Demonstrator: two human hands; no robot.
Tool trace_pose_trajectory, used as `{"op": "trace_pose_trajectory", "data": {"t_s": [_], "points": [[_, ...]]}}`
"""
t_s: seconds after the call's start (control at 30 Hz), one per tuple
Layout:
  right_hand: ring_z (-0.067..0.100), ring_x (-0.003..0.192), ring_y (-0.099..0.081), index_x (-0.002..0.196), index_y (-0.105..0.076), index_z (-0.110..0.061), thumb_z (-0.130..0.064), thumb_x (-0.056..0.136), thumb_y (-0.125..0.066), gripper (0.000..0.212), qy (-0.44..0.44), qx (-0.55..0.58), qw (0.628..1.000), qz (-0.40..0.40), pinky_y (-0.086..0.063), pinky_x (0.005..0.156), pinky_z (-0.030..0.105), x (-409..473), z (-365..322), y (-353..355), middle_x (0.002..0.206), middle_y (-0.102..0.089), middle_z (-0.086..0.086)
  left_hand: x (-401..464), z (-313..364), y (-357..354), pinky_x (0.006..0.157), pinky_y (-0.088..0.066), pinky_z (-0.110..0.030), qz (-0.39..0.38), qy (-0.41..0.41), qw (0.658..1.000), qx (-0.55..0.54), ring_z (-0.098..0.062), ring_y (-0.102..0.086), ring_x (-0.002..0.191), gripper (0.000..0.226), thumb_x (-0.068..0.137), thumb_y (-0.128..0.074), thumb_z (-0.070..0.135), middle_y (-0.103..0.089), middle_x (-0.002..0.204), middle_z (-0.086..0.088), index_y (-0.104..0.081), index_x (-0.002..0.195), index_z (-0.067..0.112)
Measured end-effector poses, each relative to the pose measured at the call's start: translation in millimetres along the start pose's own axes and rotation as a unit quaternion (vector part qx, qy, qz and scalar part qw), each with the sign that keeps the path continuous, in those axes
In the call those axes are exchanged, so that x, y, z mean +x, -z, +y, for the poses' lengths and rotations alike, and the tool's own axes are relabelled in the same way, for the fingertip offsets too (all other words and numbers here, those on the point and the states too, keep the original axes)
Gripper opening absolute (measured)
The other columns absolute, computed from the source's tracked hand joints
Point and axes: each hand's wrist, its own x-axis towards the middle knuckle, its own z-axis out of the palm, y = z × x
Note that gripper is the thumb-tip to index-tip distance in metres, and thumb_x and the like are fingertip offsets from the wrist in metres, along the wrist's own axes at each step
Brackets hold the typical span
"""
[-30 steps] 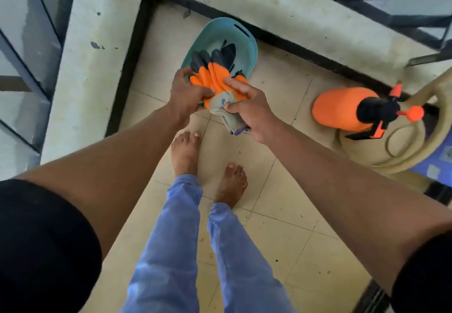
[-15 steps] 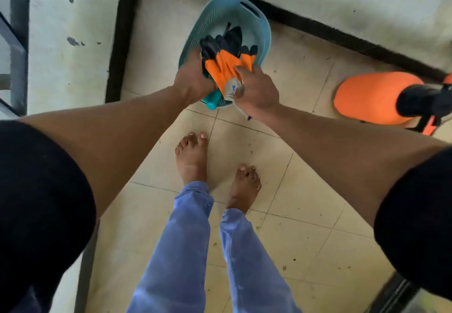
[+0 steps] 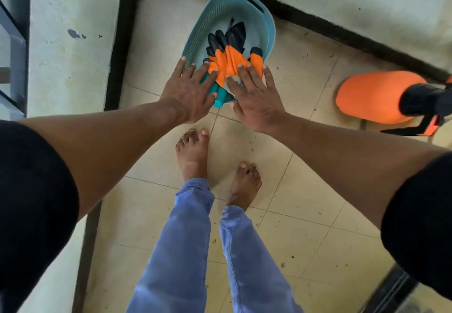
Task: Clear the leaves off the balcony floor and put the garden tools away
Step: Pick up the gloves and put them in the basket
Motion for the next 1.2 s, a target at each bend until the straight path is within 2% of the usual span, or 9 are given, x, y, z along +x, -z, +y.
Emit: {"op": "trace_pose_trajectory", "data": {"t_s": [0.17, 0.33, 0.47, 0.57, 0.67, 0.8, 0.93, 1.07, 1.2], "points": [[0.036, 0.158, -0.004, 0.163, -0.011, -0.021, -0.05, 0.103, -0.036, 0.071, -0.001, -0.008, 1.0, -0.027, -0.006, 0.124, 0.063, 1, 2, -2, 0.17, -0.009, 0.018, 2, 4, -1, 0.126, 0.002, -0.058, -0.048, -0.003, 0.999, -0.001, -0.037, -0.019, 0.155, 0.072, 0.102, -0.001, 0.059, -0.011, 0.171, -0.011, -0.006, 0.164, 0.024], [0.034, 0.158, -0.003, 0.161, -0.014, -0.026, -0.048, 0.102, -0.04, 0.068, -0.012, 0.034, 0.997, -0.068, -0.003, 0.124, 0.062, -3, 2, 21, 0.17, -0.006, 0.016, -3, 7, 18, 0.128, -0.002, -0.053, -0.068, 0.018, 0.995, -0.067, -0.036, -0.011, 0.157, 0.07, 0.105, -0.014, 0.058, -0.009, 0.171, -0.012, -0.01, 0.165, 0.023], [0.036, 0.151, -0.022, 0.155, -0.032, -0.023, -0.04, 0.099, -0.051, 0.061, -0.037, 0.092, 0.994, -0.033, -0.029, 0.119, 0.057, -20, -5, 50, 0.164, -0.024, 0.014, -26, 14, 35, 0.127, -0.018, -0.049, -0.058, 0.044, 0.986, -0.152, -0.036, -0.015, 0.156, 0.071, 0.105, -0.038, 0.049, -0.016, 0.169, -0.015, -0.014, 0.164, 0.018], [0.034, 0.135, -0.04, 0.151, -0.04, -0.021, -0.036, 0.1, -0.052, 0.055, -0.048, 0.127, 0.99, -0.044, -0.044, 0.104, 0.05, -42, -11, 80, 0.15, -0.041, 0.014, -58, 27, 54, 0.12, -0.035, -0.05, -0.073, 0.084, 0.972, -0.208, -0.034, -0.033, 0.149, 0.069, 0.1, -0.052, 0.038, -0.033, 0.163, -0.014, -0.027, 0.161, 0.017], [0.034, 0.122, -0.051, 0.141, -0.05, -0.017, -0.033, 0.101, -0.051, 0.044, -0.051, 0.15, 0.982, -0.101, -0.049, 0.098, 0.046, -64, -21, 100, 0.133, -0.053, 0.015, -92, 47, 65, 0.11, -0.045, -0.044, -0.124, 0.139, 0.938, -0.292, -0.028, -0.054, 0.132, 0.055, 0.102, -0.052, 0.038, -0.057, 0.145, -0.009, -0.041, 0.153, 0.021], [0.035, 0.119, -0.059, 0.127, -0.061, -0.016, -0.032, 0.1, -0.053, 0.032, -0.03, 0.19, 0.966, -0.175, -0.05, 0.089, 0.035, -94, -34, 113, 0.129, -0.062, 0.016, -135, 80, 70, 0.109, -0.039, -0.033, -0.157, 0.191, 0.897, -0.367, -0.027, -0.052, 0.134, 0.043, 0.101, -0.052, 0.036, -0.057, 0.145, -0.002, -0.053, 0.143, 0.026], [0.032, 0.118, -0.059, 0.121, -0.064, -0.017, -0.031, 0.102, -0.048, 0.029, 0.014, 0.151, 0.964, -0.218, -0.043, 0.082, 0.032, -118, -45, 121, 0.126, -0.065, 0.009, -176, 109, 56, 0.108, -0.045, -0.034, -0.119, 0.283, 0.836, -0.455, -0.024, -0.058, 0.123, 0.046, 0.085, -0.048, 0.062, -0.065, 0.133, 0.003, -0.063, 0.125, 0.043], [0.034, 0.115, -0.061, 0.118, -0.067, -0.012, -0.033, 0.104, -0.046, 0.033, 0.047, 0.136, 0.967, -0.209, -0.049, 0.091, 0.039, -135, -58, 117, 0.123, -0.068, 0.012, -219, 147, 41, 0.098, -0.043, -0.024, -0.084, 0.315, 0.758, -0.565, -0.023, -0.06, 0.12, 0.026, 0.099, -0.058, 0.033, -0.064, 0.131, 0.0, -0.068, 0.121, 0.027], [0.038, 0.116, -0.059, 0.115, -0.067, -0.009, -0.033, 0.104, -0.049, 0.033, 0.076, 0.081, 0.968, -0.225, -0.048, 0.094, 0.042, -150, -83, 100, 0.125, -0.066, 0.014, -269, 176, 10, 0.084, -0.041, -0.02, -0.033, 0.36, 0.686, -0.632, -0.02, -0.062, 0.102, 0.017, 0.099, -0.059, 0.03, -0.065, 0.11, 0.003, -0.07, 0.111, 0.028]]}}
